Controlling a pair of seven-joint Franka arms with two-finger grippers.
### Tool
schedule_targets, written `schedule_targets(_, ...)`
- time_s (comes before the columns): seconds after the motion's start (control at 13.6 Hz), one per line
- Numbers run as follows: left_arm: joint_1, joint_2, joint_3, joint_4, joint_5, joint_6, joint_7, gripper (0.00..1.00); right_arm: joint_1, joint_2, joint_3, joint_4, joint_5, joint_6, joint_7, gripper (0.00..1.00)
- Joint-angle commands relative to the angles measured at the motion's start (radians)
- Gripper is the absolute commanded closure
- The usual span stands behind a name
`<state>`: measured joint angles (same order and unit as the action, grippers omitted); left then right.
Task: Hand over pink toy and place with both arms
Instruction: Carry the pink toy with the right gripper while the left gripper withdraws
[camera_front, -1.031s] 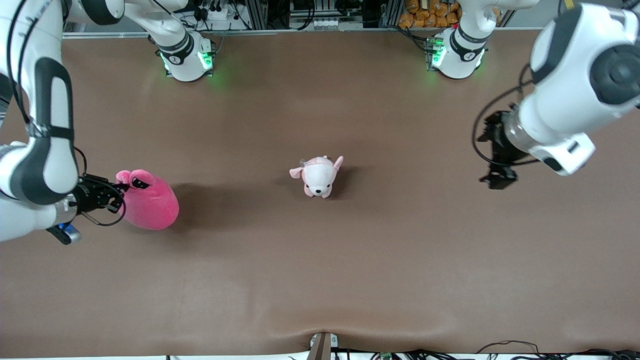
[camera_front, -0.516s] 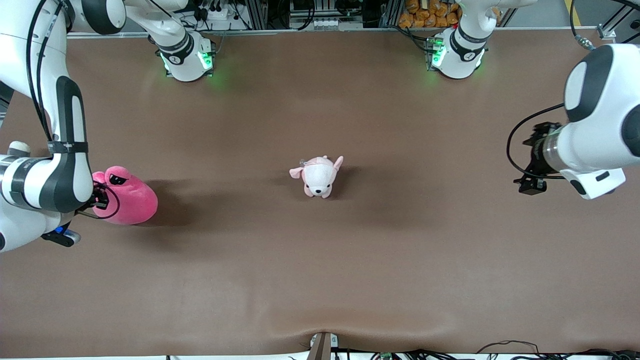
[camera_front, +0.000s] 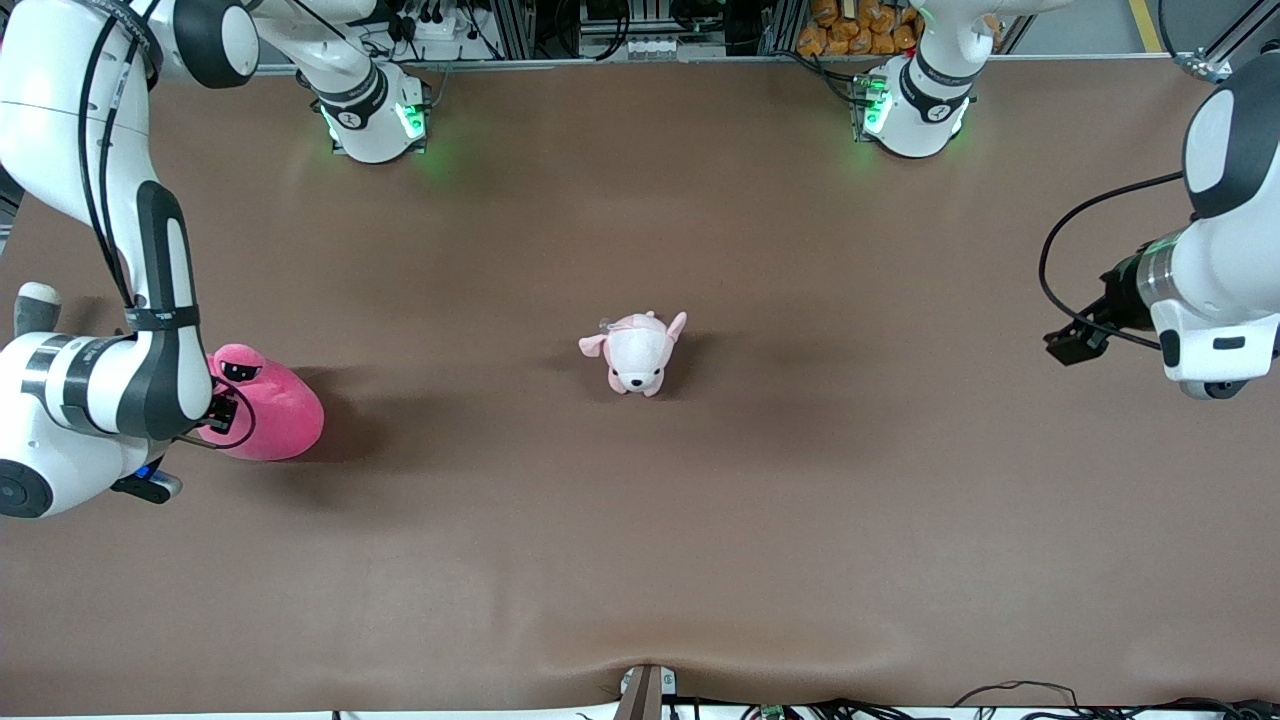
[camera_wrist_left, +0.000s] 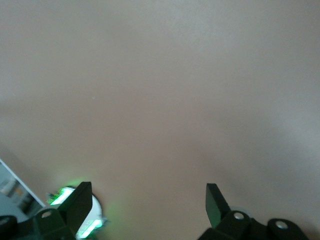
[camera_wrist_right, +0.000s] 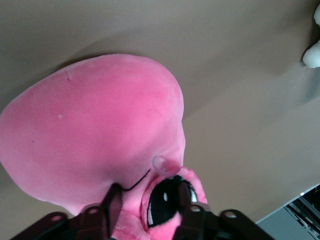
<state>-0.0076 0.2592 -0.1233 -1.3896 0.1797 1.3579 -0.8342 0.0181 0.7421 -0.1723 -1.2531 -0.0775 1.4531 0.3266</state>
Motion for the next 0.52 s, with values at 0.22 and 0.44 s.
schedule_targets(0.22,0.014,-0.06,0.001,-0.005,0.107,-0.043,0.283,0.0,0.006,0.007,0.017,0.078,-0.01,0.117,-0.001,0.0)
schedule_targets(0.44,0.017,-0.119,0.001,-0.006,0.101,-0.042,0.352,0.0,0.0,0.005,0.016,0.151,-0.011,0.131,-0.003,0.0)
